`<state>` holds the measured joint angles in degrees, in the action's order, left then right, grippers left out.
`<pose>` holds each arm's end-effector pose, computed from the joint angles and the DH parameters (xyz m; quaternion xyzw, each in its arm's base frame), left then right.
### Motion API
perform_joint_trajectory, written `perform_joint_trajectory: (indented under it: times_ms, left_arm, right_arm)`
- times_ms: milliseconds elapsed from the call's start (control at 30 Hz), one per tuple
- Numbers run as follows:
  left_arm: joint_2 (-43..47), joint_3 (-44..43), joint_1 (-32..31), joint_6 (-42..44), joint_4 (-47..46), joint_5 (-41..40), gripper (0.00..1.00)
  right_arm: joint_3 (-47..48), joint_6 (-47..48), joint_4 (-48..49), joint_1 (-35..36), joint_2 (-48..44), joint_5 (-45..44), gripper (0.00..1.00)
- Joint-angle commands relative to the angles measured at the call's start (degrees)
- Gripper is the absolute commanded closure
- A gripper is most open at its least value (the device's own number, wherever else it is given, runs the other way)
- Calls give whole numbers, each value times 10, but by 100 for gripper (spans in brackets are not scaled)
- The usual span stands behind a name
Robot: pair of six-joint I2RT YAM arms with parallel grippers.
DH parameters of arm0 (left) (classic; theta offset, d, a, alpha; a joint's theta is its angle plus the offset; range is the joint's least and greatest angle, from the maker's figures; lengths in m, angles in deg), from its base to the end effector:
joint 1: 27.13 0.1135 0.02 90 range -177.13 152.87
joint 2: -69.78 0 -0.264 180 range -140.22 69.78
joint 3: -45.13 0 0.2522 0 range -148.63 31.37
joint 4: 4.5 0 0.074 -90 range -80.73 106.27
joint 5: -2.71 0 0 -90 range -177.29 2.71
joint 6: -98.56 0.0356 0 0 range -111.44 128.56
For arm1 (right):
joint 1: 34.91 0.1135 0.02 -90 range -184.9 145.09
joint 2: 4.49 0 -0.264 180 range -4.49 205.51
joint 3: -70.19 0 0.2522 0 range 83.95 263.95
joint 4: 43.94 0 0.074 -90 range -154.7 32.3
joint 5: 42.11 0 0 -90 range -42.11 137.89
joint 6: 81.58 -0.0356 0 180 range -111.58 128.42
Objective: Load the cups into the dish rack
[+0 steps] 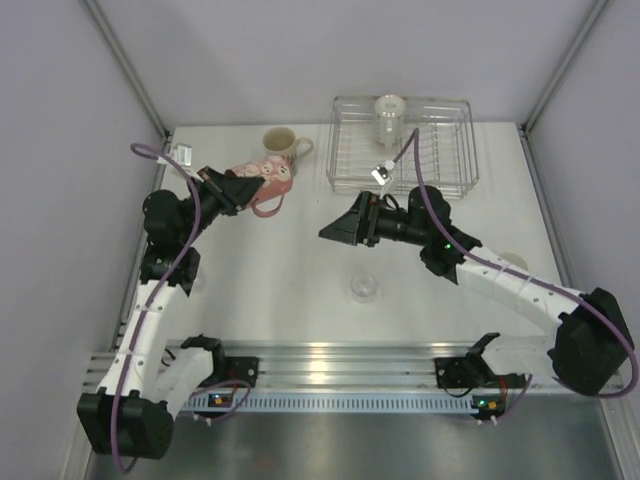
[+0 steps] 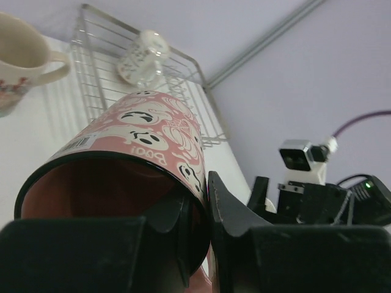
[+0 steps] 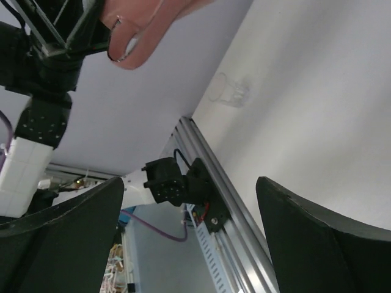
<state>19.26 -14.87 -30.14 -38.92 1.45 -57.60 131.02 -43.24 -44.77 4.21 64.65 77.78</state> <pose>0.2044 -0.0284 0.3653 -0.0778 0.6835 -0.4591 0.5621 0.2053 0.1898 0.3071 -0.0859 0.7493 0.5839 0.3003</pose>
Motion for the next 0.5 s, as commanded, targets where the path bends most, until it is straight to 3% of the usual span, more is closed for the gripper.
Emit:
perform_joint_trajectory:
  times_ms: [0, 133, 367, 467]
  left_arm:
    - [11, 15, -32, -34, -228, 51, 100]
    - [10, 33, -93, -16, -293, 44, 100]
    - [3, 49, -162, -1, -321, 9, 100]
    - [2, 72, -180, -6, -356, -9, 100]
  right_arm:
    - [42, -73, 153, 29, 49, 18, 11]
    - [51, -128, 207, 48, 80, -8, 13]
    - [39, -169, 297, 70, 93, -55, 17]
    - [29, -173, 319, 75, 90, -67, 30]
